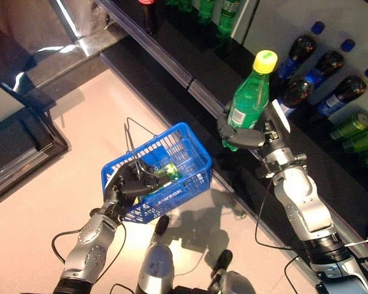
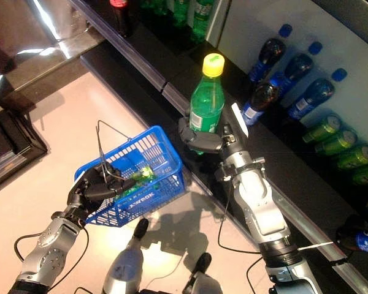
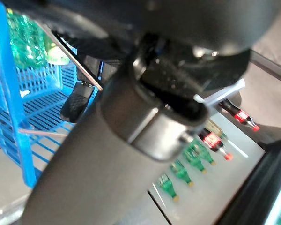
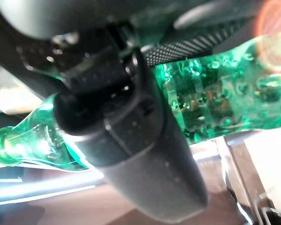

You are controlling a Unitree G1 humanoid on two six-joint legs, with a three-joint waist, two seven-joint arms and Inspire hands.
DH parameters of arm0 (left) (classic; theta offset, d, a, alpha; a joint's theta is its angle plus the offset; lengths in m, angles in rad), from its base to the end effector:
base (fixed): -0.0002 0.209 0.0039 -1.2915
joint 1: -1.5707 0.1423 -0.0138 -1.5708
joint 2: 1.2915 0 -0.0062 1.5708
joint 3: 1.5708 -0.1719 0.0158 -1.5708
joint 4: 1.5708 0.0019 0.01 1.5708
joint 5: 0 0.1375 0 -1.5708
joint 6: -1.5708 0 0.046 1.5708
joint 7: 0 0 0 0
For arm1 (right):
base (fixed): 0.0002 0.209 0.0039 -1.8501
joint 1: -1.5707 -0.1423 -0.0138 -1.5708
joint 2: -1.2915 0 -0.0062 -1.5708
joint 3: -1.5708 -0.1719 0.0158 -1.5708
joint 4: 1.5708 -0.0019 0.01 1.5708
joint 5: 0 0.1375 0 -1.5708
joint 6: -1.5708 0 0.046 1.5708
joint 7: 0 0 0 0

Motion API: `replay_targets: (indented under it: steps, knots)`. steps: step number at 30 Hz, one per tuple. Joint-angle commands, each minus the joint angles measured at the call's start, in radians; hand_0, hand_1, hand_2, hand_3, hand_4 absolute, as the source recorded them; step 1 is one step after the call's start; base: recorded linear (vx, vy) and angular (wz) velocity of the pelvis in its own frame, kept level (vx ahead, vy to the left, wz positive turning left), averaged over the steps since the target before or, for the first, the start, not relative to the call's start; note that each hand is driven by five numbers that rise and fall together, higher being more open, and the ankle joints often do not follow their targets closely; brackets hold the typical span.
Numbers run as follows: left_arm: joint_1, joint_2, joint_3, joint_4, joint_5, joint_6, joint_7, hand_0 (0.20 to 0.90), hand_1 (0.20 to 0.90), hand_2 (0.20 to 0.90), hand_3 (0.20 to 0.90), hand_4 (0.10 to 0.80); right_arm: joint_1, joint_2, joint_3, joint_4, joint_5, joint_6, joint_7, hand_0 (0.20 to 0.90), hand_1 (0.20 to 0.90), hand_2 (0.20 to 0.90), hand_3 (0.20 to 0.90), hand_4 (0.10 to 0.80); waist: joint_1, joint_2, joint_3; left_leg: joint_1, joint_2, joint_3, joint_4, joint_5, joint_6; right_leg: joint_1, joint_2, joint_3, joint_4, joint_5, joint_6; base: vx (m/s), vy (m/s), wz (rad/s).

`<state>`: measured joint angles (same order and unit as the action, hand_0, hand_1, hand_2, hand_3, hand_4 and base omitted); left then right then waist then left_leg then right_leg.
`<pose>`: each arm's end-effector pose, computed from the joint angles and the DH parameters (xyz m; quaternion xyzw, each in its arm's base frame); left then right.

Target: Pick up the drink and place into the basket.

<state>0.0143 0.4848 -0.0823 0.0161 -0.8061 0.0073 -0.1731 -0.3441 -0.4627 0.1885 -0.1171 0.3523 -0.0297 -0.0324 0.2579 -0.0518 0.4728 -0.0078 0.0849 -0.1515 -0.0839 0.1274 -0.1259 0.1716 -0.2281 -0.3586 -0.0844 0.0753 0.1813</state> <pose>0.1997 0.2201 0.0645 -0.1626 0.0273 -0.1108 0.9801 0.2476 -0.1648 0.1531 -0.0604 -0.1971 0.1318 0.9696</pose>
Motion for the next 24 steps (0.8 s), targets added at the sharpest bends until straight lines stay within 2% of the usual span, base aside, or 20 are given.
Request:
replay_targets:
  steps: [1, 15, 24]
  knots:
    - [-0.130, -0.038, -0.052, -0.287, -0.100, -0.207, -0.230, 0.300, 0.300, 0.300, 0.200, 0.100, -0.043, 0.024, 0.085, -0.029, -0.004, -0.111, -0.016, 0.300, 0.300, 0.300, 0.200, 0.100, -0.020, 0.004, -0.414, 0.068, 0.013, 0.095, -0.003, -0.090, 0.043, -0.026, -0.019, -0.004, -0.002, 0.012, -0.008, 0.008, 0.025, 0.03]
    - [-0.233, -0.030, -0.144, -0.379, -0.102, -0.186, -0.336, 0.300, 0.300, 0.300, 0.200, 0.100, -0.149, 0.057, 0.236, 0.073, -0.127, -0.048, -0.059, 0.300, 0.300, 0.300, 0.200, 0.100, 0.006, 0.000, -0.431, 0.062, 0.006, 0.084, -0.003, -0.088, 0.044, -0.022, -0.018, -0.021, 0.002, 0.009, -0.008, 0.006, 0.009, 0.09]
    - [-0.280, -0.015, -0.180, -0.415, -0.094, -0.203, -0.378, 0.300, 0.300, 0.300, 0.200, 0.100, -0.179, 0.070, 0.319, 0.180, -0.191, 0.013, -0.035, 0.300, 0.300, 0.300, 0.200, 0.100, 0.011, -0.003, -0.438, 0.061, 0.004, 0.085, -0.003, -0.087, 0.044, -0.025, -0.020, -0.023, 0.002, 0.012, -0.006, 0.000, 0.000, 0.00]
